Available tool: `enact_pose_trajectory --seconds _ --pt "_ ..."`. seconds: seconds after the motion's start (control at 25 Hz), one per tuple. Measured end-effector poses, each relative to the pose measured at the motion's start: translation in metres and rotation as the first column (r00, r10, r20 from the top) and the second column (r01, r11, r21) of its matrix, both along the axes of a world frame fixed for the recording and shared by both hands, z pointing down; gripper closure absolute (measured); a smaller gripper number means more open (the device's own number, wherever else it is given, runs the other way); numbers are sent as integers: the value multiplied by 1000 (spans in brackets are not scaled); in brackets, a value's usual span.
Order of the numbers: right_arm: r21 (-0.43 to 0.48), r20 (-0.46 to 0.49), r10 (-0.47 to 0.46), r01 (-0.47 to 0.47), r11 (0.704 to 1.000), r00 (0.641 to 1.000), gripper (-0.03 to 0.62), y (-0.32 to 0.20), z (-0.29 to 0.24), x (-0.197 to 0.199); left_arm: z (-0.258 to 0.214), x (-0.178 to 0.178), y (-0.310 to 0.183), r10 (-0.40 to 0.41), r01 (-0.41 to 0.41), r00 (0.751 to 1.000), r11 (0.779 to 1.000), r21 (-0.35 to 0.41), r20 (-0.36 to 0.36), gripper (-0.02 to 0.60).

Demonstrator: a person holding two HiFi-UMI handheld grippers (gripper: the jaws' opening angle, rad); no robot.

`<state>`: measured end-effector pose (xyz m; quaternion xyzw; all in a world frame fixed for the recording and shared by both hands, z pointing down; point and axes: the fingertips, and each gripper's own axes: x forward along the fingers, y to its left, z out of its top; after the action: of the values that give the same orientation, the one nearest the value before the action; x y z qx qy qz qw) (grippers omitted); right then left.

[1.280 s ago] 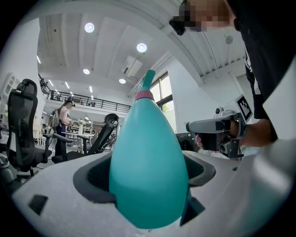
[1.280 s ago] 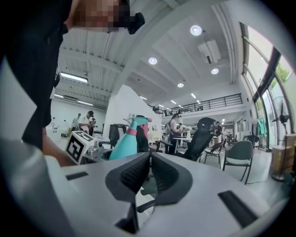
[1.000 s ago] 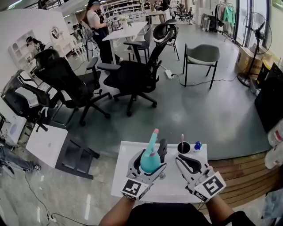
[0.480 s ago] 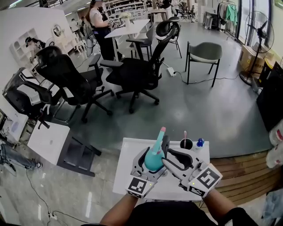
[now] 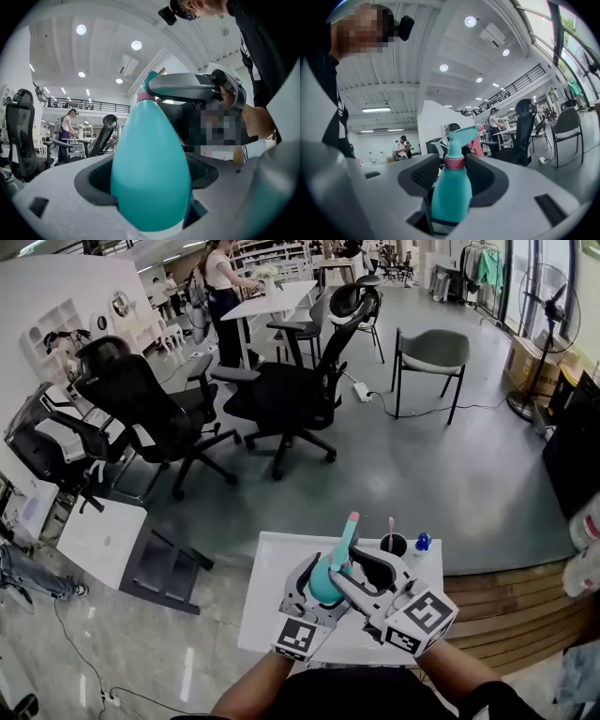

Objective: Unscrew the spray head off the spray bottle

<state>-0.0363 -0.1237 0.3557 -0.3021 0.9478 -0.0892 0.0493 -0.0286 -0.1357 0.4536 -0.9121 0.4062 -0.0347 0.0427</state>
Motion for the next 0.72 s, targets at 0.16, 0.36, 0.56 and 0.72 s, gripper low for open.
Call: enact_pose_trajectory --seconds 0.16,0.36,0.56,0.72 --pt "-24 22 25 -24 999 999 405 -4 1 0 1 7 2 6 -8 999 999 35 40 152" --pt "-12 50 24 -23 1000 998 428 -2 -2 2 -4 9 4 -11 9 999 999 43 39 152" --pt "-5 58 4 -4 1000 998 441 3 -5 5 -12 10 8 -42 40 997 998 45 58 152" --pt "-17 79 -1 2 1000 997 441 3 -4 6 -6 6 7 -66 58 989 996 67 130 152"
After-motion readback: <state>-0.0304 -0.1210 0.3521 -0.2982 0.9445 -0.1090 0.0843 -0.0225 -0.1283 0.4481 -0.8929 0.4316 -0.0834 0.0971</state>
